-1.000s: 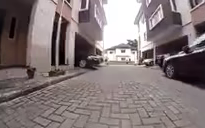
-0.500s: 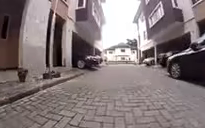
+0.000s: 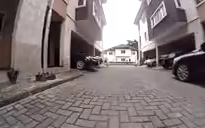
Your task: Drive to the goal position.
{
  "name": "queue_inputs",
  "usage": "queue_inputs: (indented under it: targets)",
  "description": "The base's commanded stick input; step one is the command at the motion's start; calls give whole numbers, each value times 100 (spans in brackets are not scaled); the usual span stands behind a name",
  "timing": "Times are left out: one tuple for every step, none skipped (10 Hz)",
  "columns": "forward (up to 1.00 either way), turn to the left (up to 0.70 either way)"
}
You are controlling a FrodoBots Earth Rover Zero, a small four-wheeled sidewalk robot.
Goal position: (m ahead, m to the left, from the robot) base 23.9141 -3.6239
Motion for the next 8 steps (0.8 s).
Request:
queue_inputs:
  targets:
    - [70, 0]
    - [70, 0]
    - [70, 0]
    - [70, 0]
    - [70, 0]
    - [70, 0]
    - [70, 0]
    - [70, 0]
